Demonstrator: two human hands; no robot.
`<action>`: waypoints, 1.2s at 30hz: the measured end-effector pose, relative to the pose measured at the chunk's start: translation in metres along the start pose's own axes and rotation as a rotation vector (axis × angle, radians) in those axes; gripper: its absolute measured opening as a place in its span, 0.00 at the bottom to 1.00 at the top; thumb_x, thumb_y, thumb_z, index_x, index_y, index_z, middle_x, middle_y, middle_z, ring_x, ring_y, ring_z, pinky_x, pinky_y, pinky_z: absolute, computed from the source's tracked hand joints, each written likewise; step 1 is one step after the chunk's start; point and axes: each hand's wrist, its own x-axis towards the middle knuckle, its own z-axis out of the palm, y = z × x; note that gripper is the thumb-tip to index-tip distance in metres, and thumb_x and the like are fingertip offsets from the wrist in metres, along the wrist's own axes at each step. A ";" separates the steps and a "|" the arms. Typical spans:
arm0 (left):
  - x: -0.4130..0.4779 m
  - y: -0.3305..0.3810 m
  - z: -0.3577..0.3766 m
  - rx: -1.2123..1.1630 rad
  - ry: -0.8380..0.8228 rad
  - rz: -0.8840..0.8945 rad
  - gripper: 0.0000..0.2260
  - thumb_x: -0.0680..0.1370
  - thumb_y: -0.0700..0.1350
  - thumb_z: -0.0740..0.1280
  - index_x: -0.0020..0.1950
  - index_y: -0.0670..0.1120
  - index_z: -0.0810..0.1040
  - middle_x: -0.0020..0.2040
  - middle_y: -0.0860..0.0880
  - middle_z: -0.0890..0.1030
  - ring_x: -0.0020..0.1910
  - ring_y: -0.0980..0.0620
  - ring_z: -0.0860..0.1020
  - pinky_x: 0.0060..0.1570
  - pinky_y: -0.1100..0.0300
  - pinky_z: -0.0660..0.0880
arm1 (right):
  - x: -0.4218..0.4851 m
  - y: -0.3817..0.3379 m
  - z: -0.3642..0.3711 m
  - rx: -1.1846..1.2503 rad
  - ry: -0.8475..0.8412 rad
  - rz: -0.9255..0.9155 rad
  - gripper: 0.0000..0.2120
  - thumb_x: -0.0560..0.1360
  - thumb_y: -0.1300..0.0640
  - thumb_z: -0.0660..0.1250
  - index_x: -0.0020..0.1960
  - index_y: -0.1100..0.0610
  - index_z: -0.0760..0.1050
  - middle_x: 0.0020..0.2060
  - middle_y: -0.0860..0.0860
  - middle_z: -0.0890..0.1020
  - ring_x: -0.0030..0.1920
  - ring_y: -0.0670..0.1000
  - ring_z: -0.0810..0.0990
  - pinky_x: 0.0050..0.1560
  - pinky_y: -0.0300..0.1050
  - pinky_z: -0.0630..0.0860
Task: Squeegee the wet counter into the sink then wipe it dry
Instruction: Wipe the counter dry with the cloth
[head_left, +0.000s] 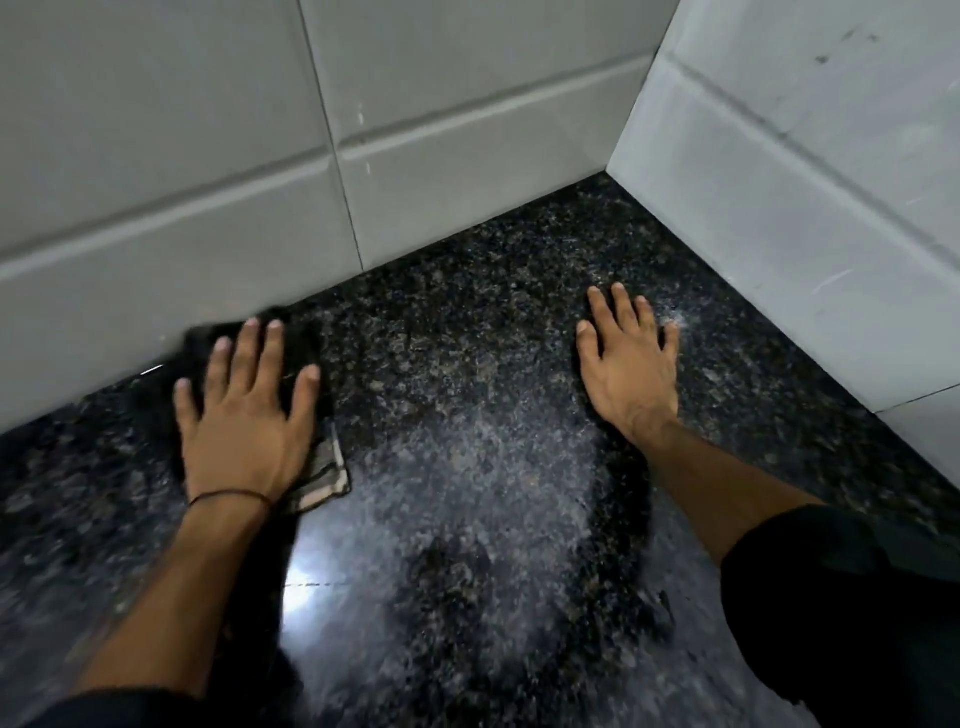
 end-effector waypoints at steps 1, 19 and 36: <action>-0.010 -0.001 0.000 0.001 0.018 -0.080 0.27 0.81 0.62 0.49 0.80 0.55 0.54 0.81 0.53 0.55 0.79 0.48 0.53 0.74 0.36 0.49 | 0.000 0.000 0.000 -0.009 0.003 0.002 0.26 0.82 0.41 0.43 0.79 0.44 0.52 0.80 0.46 0.54 0.79 0.53 0.50 0.77 0.62 0.46; -0.031 0.032 0.006 0.003 -0.064 0.167 0.25 0.82 0.61 0.47 0.79 0.58 0.54 0.80 0.57 0.55 0.80 0.51 0.52 0.75 0.40 0.49 | -0.013 -0.002 -0.004 0.039 -0.029 -0.025 0.27 0.82 0.41 0.46 0.79 0.48 0.57 0.80 0.50 0.55 0.78 0.57 0.53 0.76 0.64 0.47; -0.280 0.109 0.018 0.029 -0.237 0.610 0.26 0.82 0.61 0.49 0.80 0.57 0.54 0.80 0.57 0.54 0.80 0.51 0.52 0.75 0.41 0.53 | -0.229 0.061 -0.031 0.341 -0.095 -0.176 0.25 0.82 0.44 0.51 0.75 0.50 0.67 0.76 0.51 0.65 0.77 0.55 0.60 0.76 0.60 0.57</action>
